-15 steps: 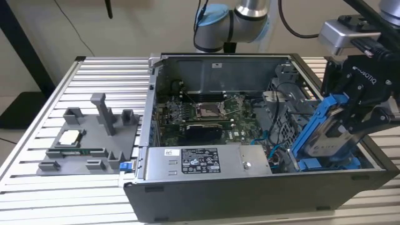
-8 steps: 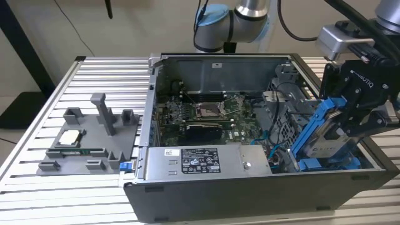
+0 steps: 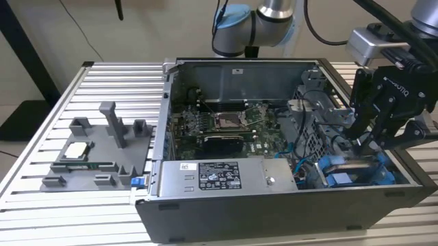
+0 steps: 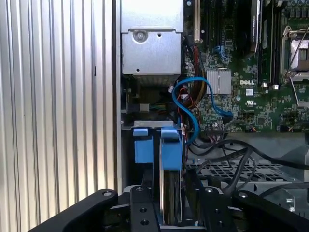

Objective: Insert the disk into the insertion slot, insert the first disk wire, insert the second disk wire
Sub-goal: 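Insert the disk into the insertion slot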

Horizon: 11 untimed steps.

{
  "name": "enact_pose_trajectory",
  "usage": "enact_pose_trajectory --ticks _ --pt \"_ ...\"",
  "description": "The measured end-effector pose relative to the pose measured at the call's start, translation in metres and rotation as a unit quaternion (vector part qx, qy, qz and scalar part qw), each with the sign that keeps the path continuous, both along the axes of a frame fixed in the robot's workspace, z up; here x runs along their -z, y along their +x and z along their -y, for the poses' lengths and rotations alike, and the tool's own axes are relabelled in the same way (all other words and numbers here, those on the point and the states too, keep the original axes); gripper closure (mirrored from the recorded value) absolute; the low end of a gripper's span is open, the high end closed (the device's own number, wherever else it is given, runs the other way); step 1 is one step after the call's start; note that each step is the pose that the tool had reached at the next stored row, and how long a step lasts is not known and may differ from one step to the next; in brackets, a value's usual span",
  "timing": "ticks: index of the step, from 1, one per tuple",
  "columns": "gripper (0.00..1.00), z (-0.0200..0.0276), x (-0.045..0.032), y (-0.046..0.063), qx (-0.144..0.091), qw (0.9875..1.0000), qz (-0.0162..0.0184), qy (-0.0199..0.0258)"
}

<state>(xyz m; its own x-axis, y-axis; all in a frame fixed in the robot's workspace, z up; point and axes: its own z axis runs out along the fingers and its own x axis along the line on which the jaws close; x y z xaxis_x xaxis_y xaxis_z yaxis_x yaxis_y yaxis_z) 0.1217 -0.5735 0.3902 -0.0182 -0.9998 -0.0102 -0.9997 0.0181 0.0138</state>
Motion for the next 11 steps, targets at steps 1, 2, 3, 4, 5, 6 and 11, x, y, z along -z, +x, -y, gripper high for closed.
enact_pose_trajectory --ticks 1,2,3,4,5,6,11 --pt "0.59 0.0000 -0.0019 0.000 0.000 1.0000 -0.0002 0.0000" --pt "0.59 0.0000 -0.0045 0.000 0.000 1.0000 -0.0003 0.0000" --pt "0.59 0.0000 -0.0075 0.000 0.000 1.0000 -0.0004 0.0000" --pt "0.59 0.0000 -0.0104 0.000 0.000 1.0000 -0.0004 0.0000" --pt "0.59 -0.0001 -0.0132 0.000 0.000 1.0000 -0.0004 -0.0001" --pt "0.59 -0.0001 -0.0153 0.000 0.000 1.0000 -0.0004 -0.0001" --pt "0.59 -0.0056 -0.0190 0.000 0.000 1.0000 -0.0004 -0.0001"
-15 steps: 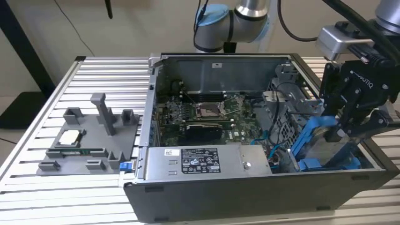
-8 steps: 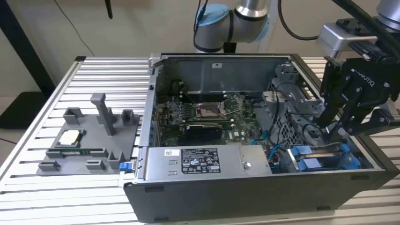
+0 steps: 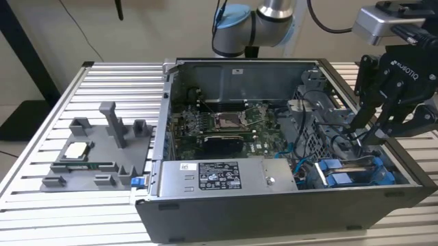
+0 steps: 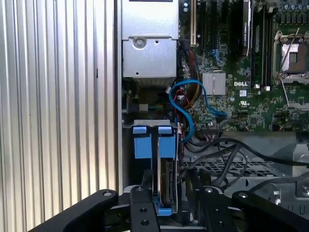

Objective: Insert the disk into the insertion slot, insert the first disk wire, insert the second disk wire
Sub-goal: 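Insert the disk into the insertion slot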

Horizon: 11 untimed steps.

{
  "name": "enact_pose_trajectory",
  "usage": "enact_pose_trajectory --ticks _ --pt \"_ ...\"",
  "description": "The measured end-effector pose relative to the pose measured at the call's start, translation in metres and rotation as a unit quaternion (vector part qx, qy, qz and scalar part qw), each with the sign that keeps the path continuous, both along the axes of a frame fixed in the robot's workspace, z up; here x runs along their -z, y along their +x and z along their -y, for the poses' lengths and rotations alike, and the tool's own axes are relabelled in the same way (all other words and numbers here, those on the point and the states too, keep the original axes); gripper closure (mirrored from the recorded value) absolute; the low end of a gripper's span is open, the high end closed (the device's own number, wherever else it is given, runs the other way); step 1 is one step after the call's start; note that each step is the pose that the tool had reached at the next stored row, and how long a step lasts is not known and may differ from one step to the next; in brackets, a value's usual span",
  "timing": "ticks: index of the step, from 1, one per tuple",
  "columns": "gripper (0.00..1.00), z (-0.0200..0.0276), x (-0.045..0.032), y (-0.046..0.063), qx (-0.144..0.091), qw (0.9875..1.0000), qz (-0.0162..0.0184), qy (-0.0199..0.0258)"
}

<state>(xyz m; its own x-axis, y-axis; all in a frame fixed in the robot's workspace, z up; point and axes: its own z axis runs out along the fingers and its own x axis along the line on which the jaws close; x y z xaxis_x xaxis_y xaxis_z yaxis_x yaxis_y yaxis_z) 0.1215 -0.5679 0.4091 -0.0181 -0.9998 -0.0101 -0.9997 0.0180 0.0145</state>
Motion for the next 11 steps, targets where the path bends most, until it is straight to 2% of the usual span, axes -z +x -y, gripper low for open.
enact_pose_trajectory --ticks 3,11 --pt "0.59 -0.0053 0.0012 0.000 0.000 1.0000 0.0009 0.0006" --pt "0.59 -0.0163 0.0090 0.000 -0.002 1.0000 0.0085 0.0042"
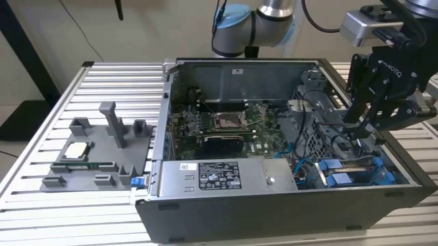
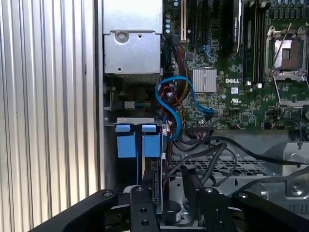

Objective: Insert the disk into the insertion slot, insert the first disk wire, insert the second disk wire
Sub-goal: 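Insert the disk into the insertion slot, then insert the first disk wire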

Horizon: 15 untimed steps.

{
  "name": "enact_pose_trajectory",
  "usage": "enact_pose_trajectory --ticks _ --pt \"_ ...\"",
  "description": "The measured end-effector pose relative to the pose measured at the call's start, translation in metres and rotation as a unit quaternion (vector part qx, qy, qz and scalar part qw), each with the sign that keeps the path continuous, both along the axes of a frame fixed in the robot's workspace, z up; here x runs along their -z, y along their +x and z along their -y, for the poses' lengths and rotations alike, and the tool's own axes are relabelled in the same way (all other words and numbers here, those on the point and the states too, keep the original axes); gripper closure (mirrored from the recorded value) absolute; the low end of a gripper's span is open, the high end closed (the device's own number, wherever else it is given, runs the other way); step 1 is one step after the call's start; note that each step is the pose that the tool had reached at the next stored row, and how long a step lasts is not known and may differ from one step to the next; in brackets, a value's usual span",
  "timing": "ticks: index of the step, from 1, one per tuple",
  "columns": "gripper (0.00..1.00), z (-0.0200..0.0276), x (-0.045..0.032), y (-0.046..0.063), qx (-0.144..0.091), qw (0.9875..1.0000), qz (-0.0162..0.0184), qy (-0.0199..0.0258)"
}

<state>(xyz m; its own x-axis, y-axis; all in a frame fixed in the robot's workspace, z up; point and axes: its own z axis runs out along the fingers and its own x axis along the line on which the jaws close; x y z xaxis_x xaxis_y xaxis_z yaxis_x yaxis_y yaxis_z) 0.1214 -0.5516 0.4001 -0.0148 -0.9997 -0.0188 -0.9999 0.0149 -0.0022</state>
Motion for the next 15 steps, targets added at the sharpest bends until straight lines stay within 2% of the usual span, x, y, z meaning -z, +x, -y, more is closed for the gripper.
enact_pose_trajectory --ticks 5,9,15 --pt "0.59 -0.0045 0.0047 0.000 -0.002 1.0000 0.0046 0.0027" --pt "0.59 -0.0062 0.0083 0.000 -0.004 0.9999 0.0091 0.0052" --pt "0.62 -0.0066 0.0127 0.000 -0.006 0.9998 0.0159 0.0140"
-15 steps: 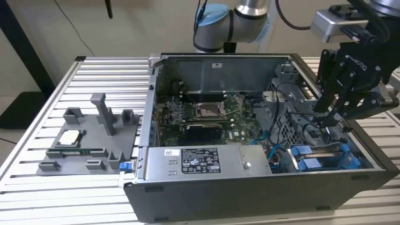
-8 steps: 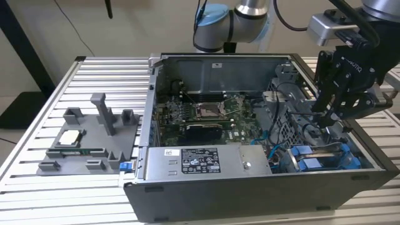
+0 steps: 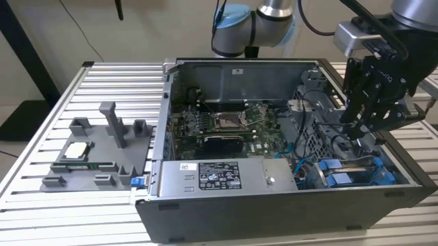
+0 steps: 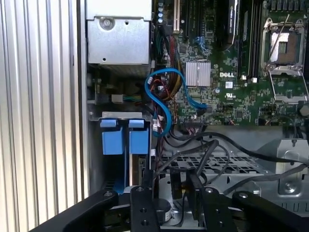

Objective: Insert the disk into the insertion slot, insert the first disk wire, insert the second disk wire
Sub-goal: 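Insert the first disk wire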

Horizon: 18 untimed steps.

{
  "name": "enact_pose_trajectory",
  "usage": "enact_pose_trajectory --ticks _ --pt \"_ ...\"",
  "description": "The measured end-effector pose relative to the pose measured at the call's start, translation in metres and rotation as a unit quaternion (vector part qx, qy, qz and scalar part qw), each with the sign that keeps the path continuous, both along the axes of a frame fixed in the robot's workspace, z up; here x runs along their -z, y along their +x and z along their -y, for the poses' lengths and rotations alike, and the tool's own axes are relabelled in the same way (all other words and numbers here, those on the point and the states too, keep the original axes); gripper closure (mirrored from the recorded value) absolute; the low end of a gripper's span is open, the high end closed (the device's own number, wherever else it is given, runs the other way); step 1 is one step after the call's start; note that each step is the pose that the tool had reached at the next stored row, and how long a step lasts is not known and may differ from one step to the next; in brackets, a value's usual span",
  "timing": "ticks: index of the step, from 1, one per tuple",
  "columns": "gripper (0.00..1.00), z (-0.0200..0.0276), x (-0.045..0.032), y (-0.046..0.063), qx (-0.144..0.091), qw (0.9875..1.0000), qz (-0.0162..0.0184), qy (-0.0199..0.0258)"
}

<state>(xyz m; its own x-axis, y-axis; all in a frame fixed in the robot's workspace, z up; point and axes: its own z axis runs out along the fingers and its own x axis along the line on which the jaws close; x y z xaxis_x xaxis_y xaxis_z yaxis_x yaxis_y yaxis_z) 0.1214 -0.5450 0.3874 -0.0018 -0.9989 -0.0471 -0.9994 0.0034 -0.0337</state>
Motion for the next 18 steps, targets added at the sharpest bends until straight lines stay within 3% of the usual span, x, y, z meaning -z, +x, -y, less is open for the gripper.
enact_pose_trajectory --ticks 1,2,4,5,7,10,11,18 --pt "0.62 0.0000 0.0009 0.0000 0.000 1.0000 0.0010 0.0023" --pt "0.68 0.0000 0.0016 0.0000 0.000 1.0000 0.0020 0.0050" --pt "0.68 0.0000 0.0031 0.0000 0.000 0.9999 0.0038 0.0103" --pt "0.75 0.0000 0.0038 0.0000 0.000 0.9999 0.0047 0.0127" --pt "0.75 0.0000 0.0047 0.0000 0.000 0.9998 0.0056 0.0166" --pt "0.75 0.0000 0.0047 0.0000 0.000 0.9998 0.0057 0.0172" --pt "0.81 0.0000 0.0048 0.0000 0.000 0.9998 0.0057 0.0172" --pt "0.81 0.0000 0.0056 0.0000 0.000 0.9998 0.0057 0.0172"
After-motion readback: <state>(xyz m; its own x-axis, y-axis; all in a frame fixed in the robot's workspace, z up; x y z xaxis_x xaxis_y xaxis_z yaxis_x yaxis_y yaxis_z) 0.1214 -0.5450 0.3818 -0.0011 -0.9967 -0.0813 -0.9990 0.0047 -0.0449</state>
